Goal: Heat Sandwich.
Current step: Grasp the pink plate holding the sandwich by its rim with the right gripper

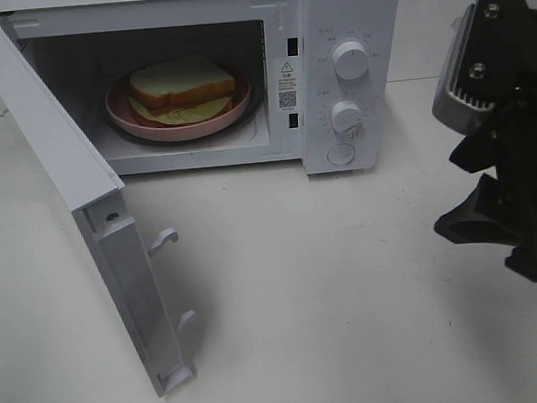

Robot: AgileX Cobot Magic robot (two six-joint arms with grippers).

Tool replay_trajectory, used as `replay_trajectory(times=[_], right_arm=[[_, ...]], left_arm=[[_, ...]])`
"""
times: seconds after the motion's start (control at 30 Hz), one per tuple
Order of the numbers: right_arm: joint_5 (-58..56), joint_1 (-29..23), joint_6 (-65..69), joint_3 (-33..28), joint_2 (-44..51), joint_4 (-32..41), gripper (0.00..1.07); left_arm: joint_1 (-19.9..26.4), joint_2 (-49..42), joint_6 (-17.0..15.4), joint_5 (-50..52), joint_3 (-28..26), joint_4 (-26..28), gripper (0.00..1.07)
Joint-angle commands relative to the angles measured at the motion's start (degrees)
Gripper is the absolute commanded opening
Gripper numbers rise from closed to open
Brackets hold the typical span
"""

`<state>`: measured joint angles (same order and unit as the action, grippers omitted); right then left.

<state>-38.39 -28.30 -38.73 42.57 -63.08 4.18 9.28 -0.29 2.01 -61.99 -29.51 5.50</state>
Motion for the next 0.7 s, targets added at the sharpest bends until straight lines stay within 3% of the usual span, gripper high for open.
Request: replay_trajectory(times=[0.03,0.27,0.43,0.7], right_arm=[[-5.7,0.2,-2.2,4.8,0.4,-4.5,0.66],[-6.7,0.2,-3.7,15.1,0.4,-7.8,0.66],[-6.9,0.2,-5.4,17.0,0.4,-7.8,0.66],[-11.1,0.1,-21.4,17.2,-0.5,-7.3,0.66]], left_arm=[[0.1,-1.0,-0.3,0.7,0.1,0.0,0.71],[0.1,-1.0,-0.3,0.7,0.1,0.0,0.71],[0.1,-1.0,-0.3,0.7,0.1,0.0,0.71],[0.1,-1.0,-0.3,0.7,0.1,0.0,0.71]])
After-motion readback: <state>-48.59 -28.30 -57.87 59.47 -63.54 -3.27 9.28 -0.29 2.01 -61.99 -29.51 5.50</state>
